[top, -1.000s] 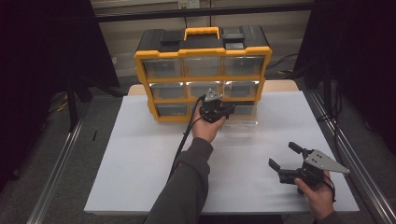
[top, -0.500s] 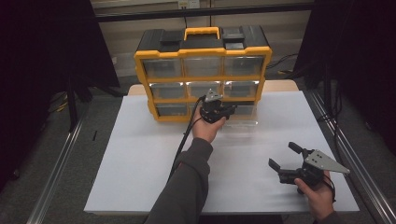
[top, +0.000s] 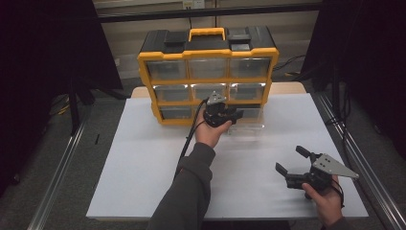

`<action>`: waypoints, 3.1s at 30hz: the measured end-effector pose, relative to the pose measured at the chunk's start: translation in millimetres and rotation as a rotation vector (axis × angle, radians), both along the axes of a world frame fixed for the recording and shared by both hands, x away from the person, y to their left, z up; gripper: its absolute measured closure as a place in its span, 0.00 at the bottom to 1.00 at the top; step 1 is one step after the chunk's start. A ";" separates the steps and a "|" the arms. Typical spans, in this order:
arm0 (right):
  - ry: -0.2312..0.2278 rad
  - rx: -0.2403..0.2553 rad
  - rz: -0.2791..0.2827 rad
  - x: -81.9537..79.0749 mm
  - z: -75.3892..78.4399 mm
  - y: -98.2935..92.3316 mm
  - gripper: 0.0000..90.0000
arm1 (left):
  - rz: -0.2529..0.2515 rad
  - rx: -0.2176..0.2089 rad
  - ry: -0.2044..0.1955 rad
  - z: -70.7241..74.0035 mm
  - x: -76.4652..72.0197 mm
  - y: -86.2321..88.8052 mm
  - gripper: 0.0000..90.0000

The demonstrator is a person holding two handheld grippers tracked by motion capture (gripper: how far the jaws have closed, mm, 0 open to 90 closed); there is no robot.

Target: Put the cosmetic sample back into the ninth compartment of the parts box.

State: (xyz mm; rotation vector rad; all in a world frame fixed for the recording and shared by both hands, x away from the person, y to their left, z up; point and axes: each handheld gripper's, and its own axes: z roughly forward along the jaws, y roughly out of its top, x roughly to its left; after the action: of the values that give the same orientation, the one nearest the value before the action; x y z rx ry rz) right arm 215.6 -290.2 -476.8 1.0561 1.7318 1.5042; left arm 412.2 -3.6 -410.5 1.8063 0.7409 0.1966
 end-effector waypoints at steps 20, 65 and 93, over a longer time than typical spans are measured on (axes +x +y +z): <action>-0.002 -0.003 0.001 -0.9 0.2 -0.4 0.01 | -0.032 -0.053 -0.042 -2.9 -6.4 15.6 0.26; -0.002 -0.001 0.003 -1.2 0.7 -0.7 0.01 | -0.005 -0.089 -0.139 -12.8 -41.6 81.6 0.07; -0.001 -0.003 0.006 -1.0 0.6 0.2 0.01 | 0.023 -0.109 -0.130 -31.4 -60.2 142.9 0.06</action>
State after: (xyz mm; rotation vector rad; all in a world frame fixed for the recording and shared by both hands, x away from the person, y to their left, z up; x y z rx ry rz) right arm 214.5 -290.0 -476.2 1.0500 1.7374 1.5047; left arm 351.9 139.3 -441.9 1.6659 0.6675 0.2809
